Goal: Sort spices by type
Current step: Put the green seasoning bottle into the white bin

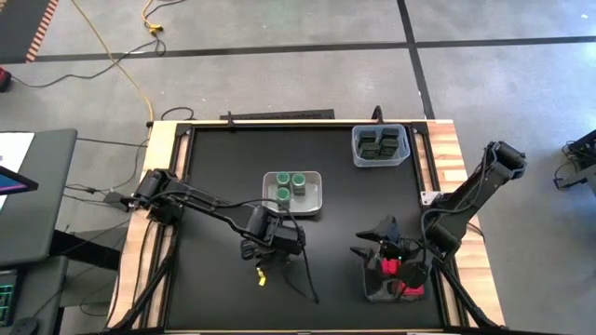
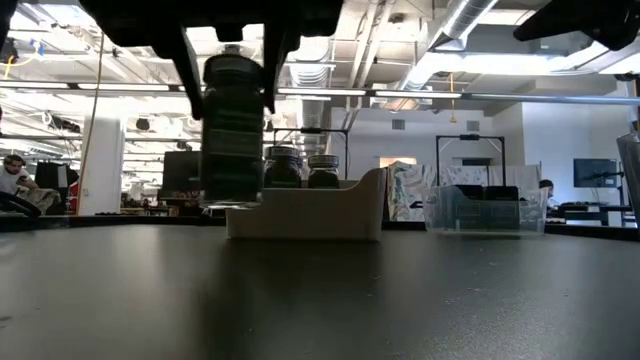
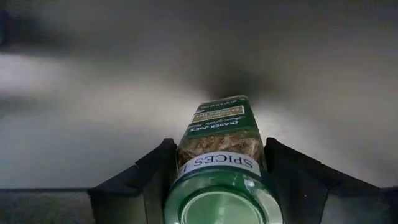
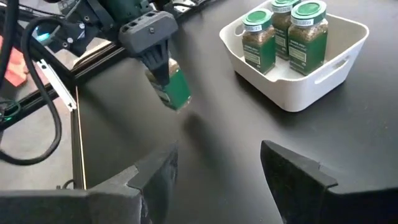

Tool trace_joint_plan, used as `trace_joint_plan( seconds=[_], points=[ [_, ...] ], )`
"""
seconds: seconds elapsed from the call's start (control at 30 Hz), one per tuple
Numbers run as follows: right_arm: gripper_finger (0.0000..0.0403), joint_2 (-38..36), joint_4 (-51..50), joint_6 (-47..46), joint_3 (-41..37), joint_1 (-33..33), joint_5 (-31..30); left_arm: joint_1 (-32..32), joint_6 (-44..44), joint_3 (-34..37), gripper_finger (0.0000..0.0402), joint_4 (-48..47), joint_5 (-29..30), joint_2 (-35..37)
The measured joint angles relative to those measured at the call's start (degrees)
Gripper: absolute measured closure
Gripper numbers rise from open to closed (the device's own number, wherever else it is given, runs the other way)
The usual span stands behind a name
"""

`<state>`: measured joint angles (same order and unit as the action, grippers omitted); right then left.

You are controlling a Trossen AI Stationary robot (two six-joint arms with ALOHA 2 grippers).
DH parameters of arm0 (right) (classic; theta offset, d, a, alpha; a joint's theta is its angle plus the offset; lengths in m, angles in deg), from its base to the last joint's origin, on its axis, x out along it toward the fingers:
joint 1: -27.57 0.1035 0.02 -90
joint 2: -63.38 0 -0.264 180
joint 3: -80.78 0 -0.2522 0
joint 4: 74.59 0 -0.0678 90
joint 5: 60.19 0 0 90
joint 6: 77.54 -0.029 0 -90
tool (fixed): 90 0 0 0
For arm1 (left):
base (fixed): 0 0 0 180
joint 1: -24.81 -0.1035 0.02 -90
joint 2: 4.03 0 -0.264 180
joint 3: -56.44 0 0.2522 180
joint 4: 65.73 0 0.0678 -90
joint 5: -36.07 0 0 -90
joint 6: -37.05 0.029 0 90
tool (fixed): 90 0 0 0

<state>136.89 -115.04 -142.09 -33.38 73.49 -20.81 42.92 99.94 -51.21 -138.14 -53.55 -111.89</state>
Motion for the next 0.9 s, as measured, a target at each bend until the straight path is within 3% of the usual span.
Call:
trace_joint_plan(
  seconds=[0.27,0.73,0.9],
  points=[
    [0.0147,0.0,0.2,0.0,0.0,-0.3,0.0,1.7,7.7,4.2,0.0182,1.4,7.4,0.0],
    [0.0147,0.0,0.2,0.0,0.0,-0.3,0.0,2.8,4.6,6.4,0.0182,4.5,2.9,0.0],
    [0.0147,0.0,0.2,0.0,0.0,-0.3,0.0,2.4,-1.1,6.4,0.0182,4.7,3.4,0.0]
  ],
)
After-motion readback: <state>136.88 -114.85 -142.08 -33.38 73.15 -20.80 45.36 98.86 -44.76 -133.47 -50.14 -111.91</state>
